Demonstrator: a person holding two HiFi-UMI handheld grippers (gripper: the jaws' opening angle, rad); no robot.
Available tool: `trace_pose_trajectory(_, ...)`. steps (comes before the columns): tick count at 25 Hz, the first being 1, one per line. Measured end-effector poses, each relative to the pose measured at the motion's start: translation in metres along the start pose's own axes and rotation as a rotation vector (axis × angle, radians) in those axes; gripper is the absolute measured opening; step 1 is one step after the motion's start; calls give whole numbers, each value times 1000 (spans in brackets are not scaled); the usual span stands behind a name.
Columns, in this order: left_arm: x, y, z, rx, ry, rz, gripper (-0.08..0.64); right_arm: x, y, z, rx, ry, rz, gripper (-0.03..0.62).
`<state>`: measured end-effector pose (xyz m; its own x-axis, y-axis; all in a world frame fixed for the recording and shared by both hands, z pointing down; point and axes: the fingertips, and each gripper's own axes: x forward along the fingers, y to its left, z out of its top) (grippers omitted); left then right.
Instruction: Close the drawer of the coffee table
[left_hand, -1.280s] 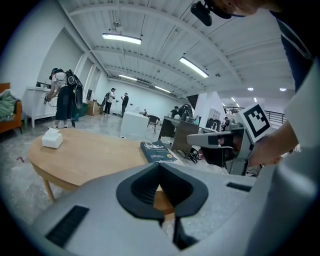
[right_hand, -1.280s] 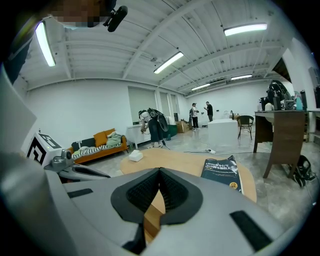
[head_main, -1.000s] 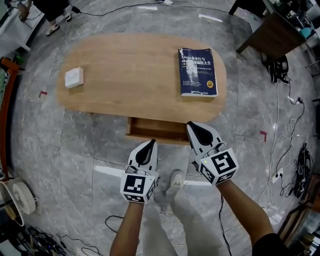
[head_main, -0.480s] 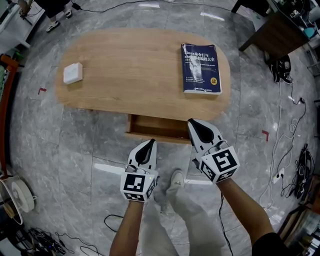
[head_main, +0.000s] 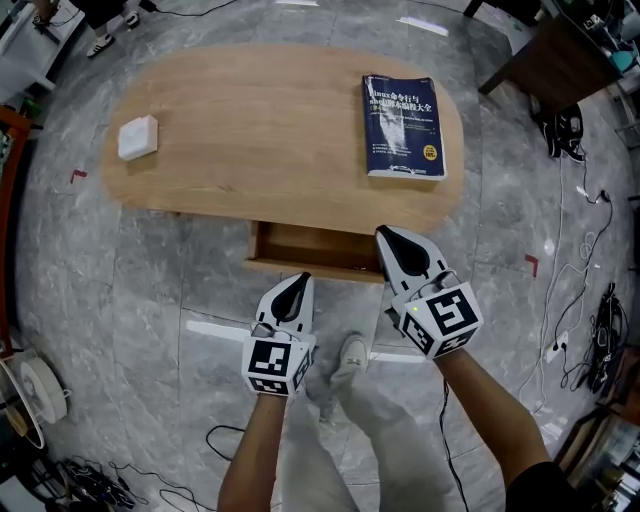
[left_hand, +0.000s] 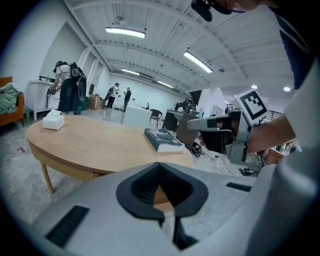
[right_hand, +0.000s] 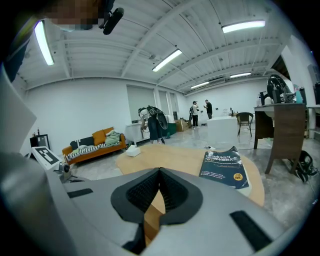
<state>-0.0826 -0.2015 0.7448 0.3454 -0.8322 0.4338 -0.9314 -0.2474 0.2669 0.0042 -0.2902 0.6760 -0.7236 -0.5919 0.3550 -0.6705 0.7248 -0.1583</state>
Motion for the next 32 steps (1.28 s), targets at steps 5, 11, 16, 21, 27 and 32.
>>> trace_pose_trajectory(5,7,4,-19,4,12,-2,2,5,-3,-3,5,3,-4,11)
trace_pose_trajectory(11,14,7,-54,-9,54,1,2,9,-5,-8,2,5,2,11)
trace_pose_trajectory(16,19,7,-91,-7,121,-4,2,11,-7,-15,3,8,-2,11)
trace_pose_trajectory(21,23,5,-122,-6,166,-11,2,11,-10,-21,7,16,-7,11)
trace_pose_trajectory(27,30,10,-144,-8,206,15,2,13,-8,-23,7,12,-6,11)
trace_pose_trajectory(32,36,21,-160,5,244,66,2,13,-8,-26,2,13,-6,11)
